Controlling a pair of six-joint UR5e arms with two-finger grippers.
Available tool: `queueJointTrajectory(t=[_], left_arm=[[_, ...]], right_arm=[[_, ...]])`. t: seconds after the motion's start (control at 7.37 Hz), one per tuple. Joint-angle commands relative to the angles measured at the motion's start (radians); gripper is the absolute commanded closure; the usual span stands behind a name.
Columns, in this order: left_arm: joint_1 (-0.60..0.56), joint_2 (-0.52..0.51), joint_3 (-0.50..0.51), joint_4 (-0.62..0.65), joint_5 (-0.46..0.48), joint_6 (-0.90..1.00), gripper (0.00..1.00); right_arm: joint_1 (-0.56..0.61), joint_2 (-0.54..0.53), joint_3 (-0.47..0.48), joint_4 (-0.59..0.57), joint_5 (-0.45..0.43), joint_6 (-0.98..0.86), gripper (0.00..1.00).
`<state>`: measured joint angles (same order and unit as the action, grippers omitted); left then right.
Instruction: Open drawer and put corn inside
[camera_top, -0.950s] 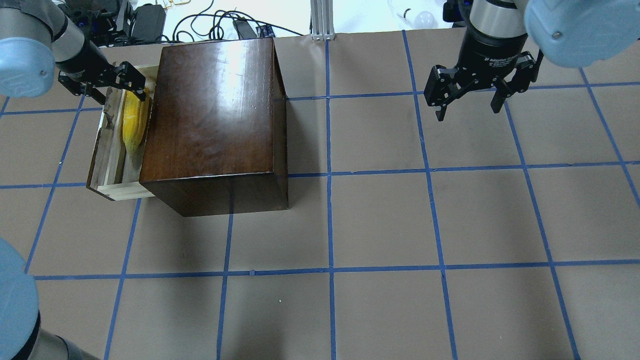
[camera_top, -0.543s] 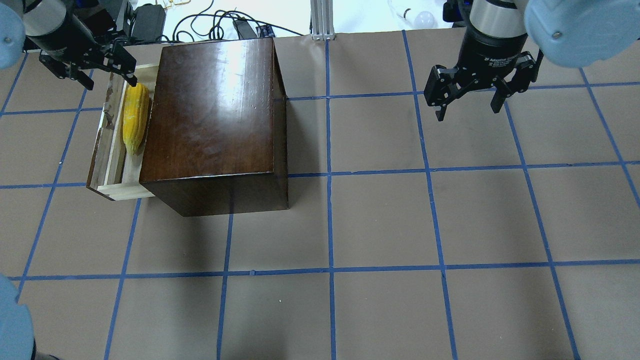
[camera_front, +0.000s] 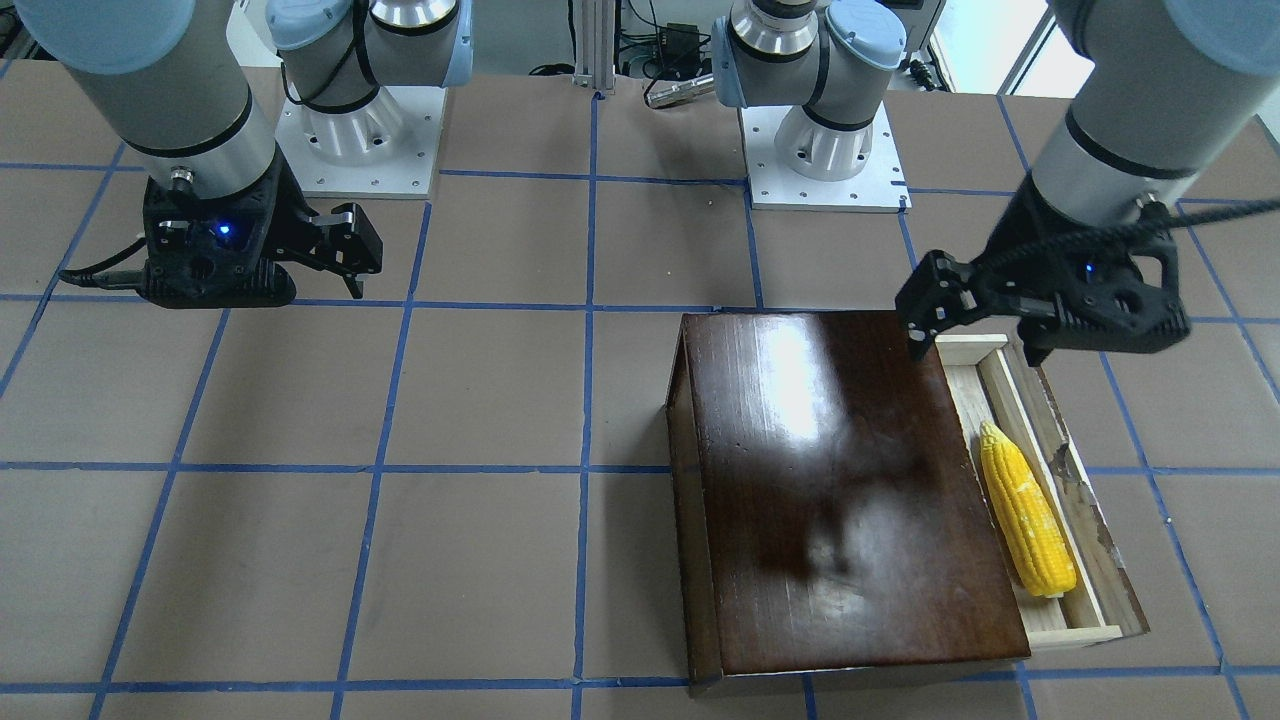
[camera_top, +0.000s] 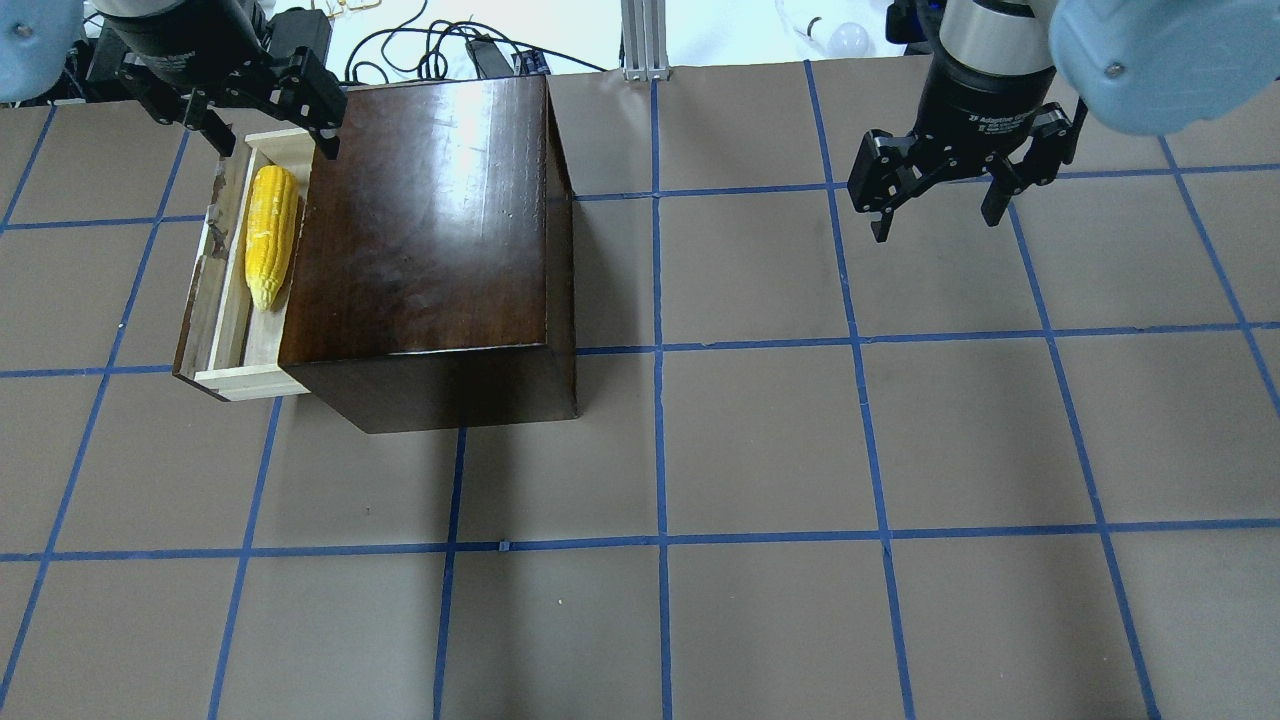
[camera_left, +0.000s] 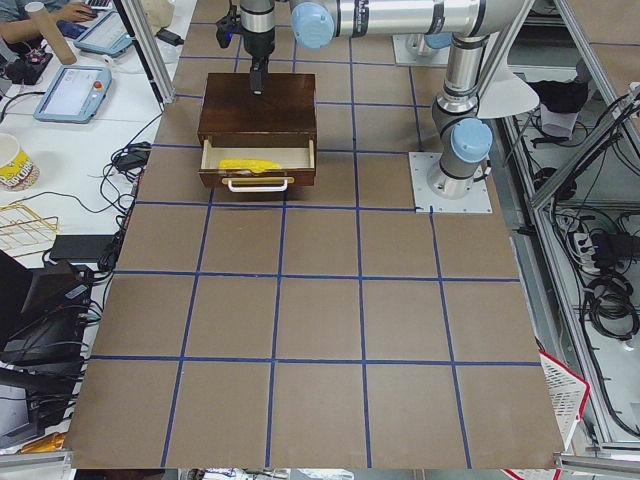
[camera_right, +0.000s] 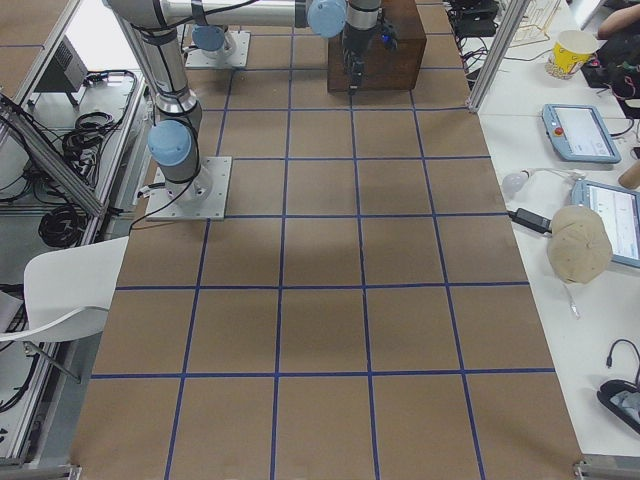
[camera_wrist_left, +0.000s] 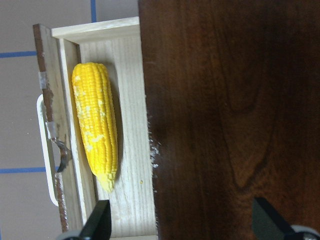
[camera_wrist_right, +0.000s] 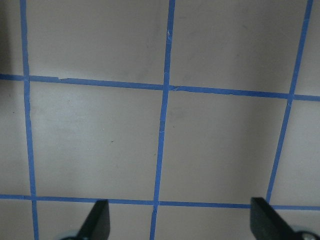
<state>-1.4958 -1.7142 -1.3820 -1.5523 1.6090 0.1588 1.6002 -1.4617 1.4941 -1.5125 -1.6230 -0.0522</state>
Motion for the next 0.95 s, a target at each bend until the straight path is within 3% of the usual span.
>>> queueJointTrajectory(t=[0.0, 0.81], left_arm=[[-0.052, 0.077, -0.037, -0.103, -0.004, -0.024, 0.0], [-0.046, 0.11, -0.069, -0.075, -0.006, -0.03, 0.0]], right_arm=[[0.001, 0.0, 0.0, 0.0, 0.0, 0.0, 0.0], [0.0, 0.001, 0.0, 0.002, 0.0, 0.0, 0.0]])
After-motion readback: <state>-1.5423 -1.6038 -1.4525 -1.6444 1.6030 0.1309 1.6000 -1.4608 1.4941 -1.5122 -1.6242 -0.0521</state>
